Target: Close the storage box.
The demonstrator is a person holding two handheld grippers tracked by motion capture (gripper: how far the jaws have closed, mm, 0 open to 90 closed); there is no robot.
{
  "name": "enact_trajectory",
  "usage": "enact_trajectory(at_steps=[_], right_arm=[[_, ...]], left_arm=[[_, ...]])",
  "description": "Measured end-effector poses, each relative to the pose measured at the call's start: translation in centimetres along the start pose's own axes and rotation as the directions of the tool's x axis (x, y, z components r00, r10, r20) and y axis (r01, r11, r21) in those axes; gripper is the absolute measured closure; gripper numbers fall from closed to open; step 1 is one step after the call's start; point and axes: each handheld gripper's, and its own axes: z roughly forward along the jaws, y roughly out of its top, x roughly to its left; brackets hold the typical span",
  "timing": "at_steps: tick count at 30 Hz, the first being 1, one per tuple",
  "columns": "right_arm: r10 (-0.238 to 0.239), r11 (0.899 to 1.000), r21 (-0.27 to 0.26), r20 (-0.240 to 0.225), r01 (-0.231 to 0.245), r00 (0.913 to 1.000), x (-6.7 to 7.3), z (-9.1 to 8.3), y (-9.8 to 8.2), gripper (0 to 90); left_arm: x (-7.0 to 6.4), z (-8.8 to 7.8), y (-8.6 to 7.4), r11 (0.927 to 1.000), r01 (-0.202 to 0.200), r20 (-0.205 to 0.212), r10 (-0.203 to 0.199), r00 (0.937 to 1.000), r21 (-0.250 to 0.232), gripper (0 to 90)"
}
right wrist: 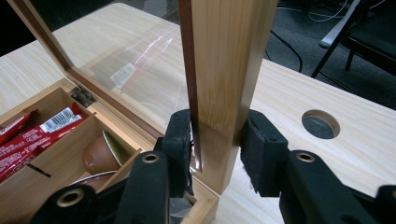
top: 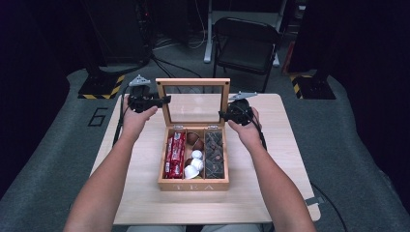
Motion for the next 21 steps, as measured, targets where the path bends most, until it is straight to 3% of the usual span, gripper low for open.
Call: enact_trajectory(at_steps=[10, 15, 21], right_arm=[[0.020, 1.000, -0.003, -0.001, -0.020, 0.9998, 0.1, -0.3, -0.1, 61.9], [0.036, 0.999, -0.024, -0.015, -0.037, 0.9992, 0.4, -0.9, 0.4, 55.0], [0.047, 0.998, -0.030, -0.021, -0.047, 0.9987, 0.7, -2.0, 1.0, 53.8]], left_arm=[[-0.2, -0.4, -0.2, 1.0000, -0.005, 0.010, 0.005, 0.9999, -0.004, 55.6], [-0.4, -0.6, -0.5, 0.9999, -0.003, 0.014, 0.004, 0.9999, -0.013, 55.5], [-0.4, -1.0, -0.8, 0.9998, 0.008, 0.028, -0.007, 0.9996, -0.018, 55.4]])
